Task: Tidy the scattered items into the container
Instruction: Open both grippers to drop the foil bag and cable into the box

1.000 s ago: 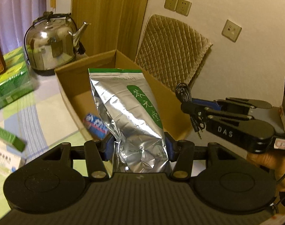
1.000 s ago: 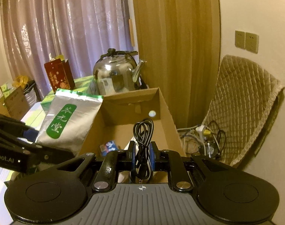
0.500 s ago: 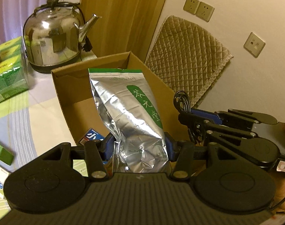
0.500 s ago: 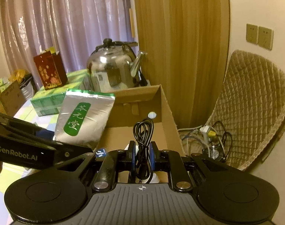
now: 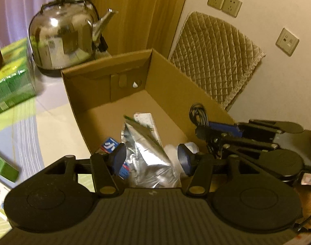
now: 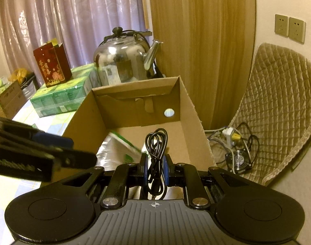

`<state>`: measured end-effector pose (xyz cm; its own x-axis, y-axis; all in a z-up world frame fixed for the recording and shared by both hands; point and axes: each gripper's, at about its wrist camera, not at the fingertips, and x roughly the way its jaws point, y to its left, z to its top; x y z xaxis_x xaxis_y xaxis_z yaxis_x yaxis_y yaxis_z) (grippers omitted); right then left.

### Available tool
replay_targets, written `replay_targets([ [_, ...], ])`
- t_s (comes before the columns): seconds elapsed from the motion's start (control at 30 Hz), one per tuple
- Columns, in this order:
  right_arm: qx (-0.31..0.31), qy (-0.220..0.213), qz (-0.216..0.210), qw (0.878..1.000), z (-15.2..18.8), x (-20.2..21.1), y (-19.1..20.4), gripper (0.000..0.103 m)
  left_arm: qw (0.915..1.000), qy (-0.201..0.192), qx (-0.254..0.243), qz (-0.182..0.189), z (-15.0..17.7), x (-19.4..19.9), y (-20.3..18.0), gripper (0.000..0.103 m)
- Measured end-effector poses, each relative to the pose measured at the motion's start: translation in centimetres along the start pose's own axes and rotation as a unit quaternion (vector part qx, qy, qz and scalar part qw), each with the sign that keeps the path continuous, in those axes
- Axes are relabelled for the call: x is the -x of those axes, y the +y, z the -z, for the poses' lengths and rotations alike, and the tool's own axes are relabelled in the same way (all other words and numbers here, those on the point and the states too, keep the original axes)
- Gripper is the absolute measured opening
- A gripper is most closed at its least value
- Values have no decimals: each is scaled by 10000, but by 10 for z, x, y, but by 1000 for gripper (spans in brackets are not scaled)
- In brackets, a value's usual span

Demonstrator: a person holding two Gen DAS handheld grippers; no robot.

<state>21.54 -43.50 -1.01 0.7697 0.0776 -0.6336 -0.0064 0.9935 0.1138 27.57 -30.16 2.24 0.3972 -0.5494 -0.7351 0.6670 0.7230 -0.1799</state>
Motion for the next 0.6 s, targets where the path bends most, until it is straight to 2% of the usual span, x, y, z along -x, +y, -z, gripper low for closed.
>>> replay_targets([
  [0.6, -32, 144, -54, 9999, 6, -5, 13, 12, 9998, -135, 124, -123, 19, 36, 12, 55],
])
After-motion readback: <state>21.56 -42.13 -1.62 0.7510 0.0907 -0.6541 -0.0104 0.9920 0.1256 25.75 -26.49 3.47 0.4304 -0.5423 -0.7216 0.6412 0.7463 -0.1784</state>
